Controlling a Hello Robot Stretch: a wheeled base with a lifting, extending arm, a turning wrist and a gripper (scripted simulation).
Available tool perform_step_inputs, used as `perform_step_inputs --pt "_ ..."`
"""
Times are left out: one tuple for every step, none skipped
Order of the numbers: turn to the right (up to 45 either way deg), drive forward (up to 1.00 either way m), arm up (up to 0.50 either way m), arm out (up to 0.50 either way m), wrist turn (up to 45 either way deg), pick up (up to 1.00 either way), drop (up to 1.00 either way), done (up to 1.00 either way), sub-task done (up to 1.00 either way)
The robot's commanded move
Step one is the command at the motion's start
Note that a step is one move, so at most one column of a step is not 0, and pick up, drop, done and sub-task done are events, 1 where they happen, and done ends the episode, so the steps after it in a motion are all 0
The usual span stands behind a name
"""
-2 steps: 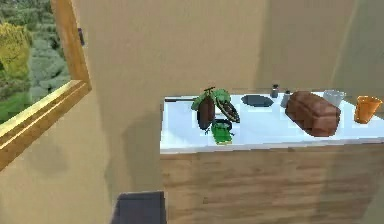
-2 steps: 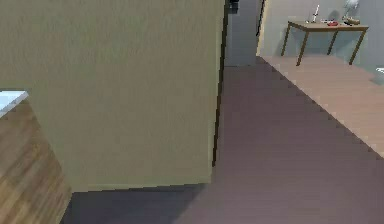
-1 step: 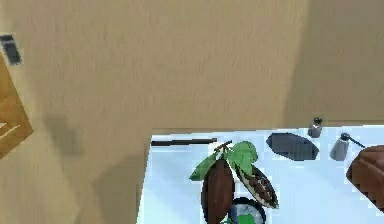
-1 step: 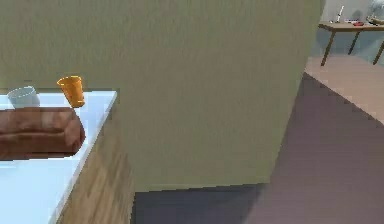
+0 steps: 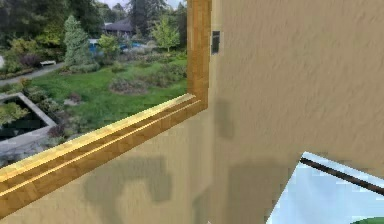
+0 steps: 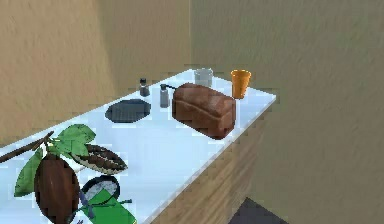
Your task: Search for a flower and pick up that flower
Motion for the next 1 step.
perform_step_inputs --pt "-15.0 0.0 0.0 0.0 0.0 0.0 0.0 0.0 0.0"
